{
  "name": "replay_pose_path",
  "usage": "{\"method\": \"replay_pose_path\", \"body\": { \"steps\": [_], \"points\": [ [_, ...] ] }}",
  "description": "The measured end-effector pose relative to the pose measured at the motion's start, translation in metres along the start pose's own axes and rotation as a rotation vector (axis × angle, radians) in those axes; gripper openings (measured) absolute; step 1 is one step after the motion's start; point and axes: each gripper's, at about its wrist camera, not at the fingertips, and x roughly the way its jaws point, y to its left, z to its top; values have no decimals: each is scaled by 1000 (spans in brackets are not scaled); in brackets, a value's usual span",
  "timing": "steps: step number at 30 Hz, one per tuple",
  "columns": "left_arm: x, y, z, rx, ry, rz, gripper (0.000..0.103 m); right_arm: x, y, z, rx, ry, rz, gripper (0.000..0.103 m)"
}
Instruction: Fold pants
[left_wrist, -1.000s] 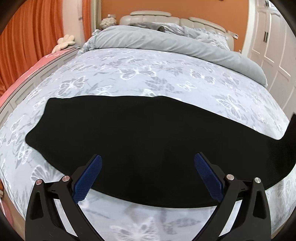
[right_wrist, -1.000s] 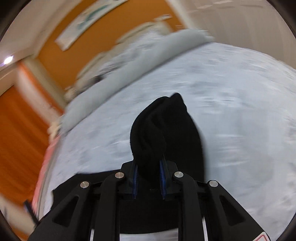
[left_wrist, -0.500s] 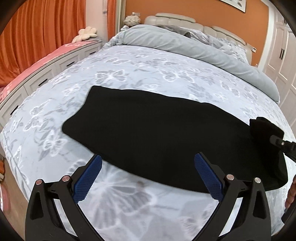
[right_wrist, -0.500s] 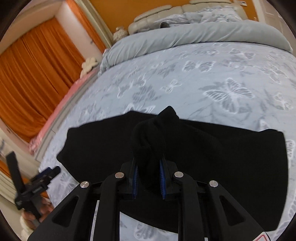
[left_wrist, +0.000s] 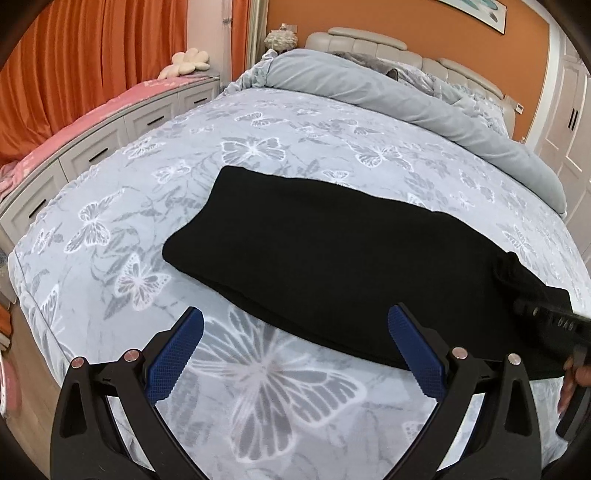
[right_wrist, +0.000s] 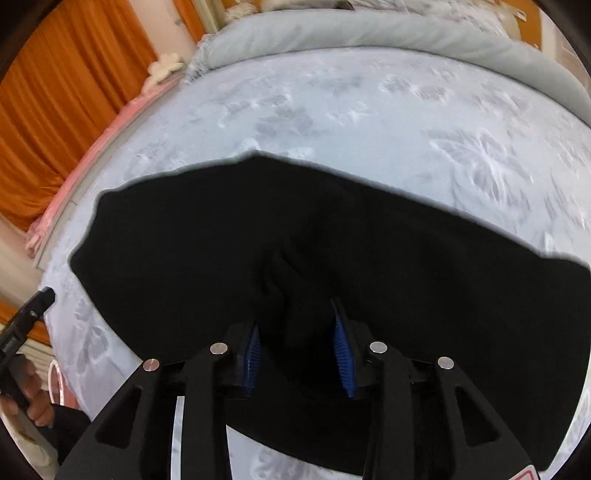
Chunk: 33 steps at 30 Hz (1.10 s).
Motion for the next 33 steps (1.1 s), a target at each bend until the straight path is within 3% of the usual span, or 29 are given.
{"method": "replay_pose_path", "body": {
  "steps": [2,3,4,7,9,12,16,18,19,20,21,22,24,28,31,33],
  "points": [
    [0,-3,1,-1,-1,-6,98,-34,-14,6,22,-101,3,47],
    [-1,-4,1,1,-6,-9,98,-47,-20,7,27,-139,-13,71],
    [-2,-7,1,6,-10,-13,98,-73,-37,7,44,-224,-77,85],
    [1,-17,0,23,-4,-18,98,-110,-85,-3,133,-293,-230,86],
    [5,-26,-2,34,12,-27,98,-119,-121,-13,223,-273,-238,86],
    [10,-41,-4,42,39,-62,98,-115,-168,-33,354,-187,-217,86],
    [13,-63,-7,71,46,-76,98,-68,-190,-59,357,9,-152,86],
    [13,-78,-9,93,40,-79,98,-52,-194,-63,367,53,-94,86],
    [13,-83,-9,98,37,-79,98,-47,-193,-67,367,26,-69,86],
    [13,-90,-9,104,33,-77,98,-47,-189,-68,344,-12,-68,68],
    [13,-95,-10,107,32,-78,98,-46,-182,-69,308,-22,-23,33],
    [14,-100,-10,108,34,-81,98,-50,-178,-67,311,-45,-6,23],
    [17,-110,-10,108,39,-88,98,-57,-173,-63,296,-72,-10,17],
    [22,-124,-8,110,43,-94,98,-88,-179,-57,298,-152,-35,15],
    [25,-128,-8,114,45,-98,98,-104,-194,-64,314,-158,-7,14],
    [27,-130,-8,118,52,-93,98,-111,-201,-72,308,-157,-61,14]
  ]
}}
